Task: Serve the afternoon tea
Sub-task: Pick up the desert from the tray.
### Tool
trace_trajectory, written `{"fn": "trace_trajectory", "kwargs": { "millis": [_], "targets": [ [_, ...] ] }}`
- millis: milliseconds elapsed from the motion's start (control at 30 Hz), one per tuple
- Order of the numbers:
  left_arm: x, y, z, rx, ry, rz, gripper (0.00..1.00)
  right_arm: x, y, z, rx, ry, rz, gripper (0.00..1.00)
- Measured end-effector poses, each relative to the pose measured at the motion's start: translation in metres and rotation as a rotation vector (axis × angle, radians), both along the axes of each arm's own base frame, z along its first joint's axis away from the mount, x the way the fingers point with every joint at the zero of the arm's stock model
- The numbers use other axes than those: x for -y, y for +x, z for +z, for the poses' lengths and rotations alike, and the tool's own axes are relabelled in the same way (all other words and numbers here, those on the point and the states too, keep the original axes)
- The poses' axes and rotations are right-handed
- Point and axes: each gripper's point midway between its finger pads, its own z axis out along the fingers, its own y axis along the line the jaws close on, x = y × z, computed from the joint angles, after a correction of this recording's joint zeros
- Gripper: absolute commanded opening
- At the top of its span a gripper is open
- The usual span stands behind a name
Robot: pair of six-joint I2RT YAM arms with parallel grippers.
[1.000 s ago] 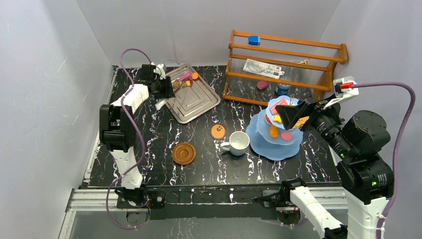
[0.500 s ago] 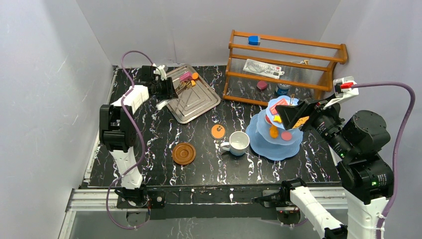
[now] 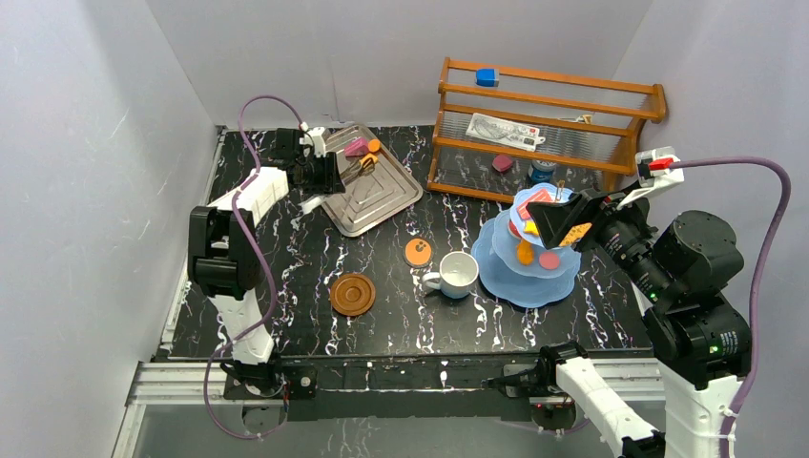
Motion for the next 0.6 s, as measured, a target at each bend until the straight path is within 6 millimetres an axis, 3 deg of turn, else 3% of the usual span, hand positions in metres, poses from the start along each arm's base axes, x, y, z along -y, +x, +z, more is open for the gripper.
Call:
{"fn": "trace_trajectory", "kwargs": {
  "millis": [333, 600],
  "targets": [
    [-0.013, 0.006, 0.010, 0.131, 0.163, -0.143, 0.42, 0.000, 0.000, 0.000, -0.001, 0.000, 0.000, 0.99],
    [-0.012, 0.025, 0.023, 0.220, 0.225, -0.208, 0.43, 0.000, 0.001, 0.000, -0.002, 0.000, -0.003, 0.99]
  ]
}}
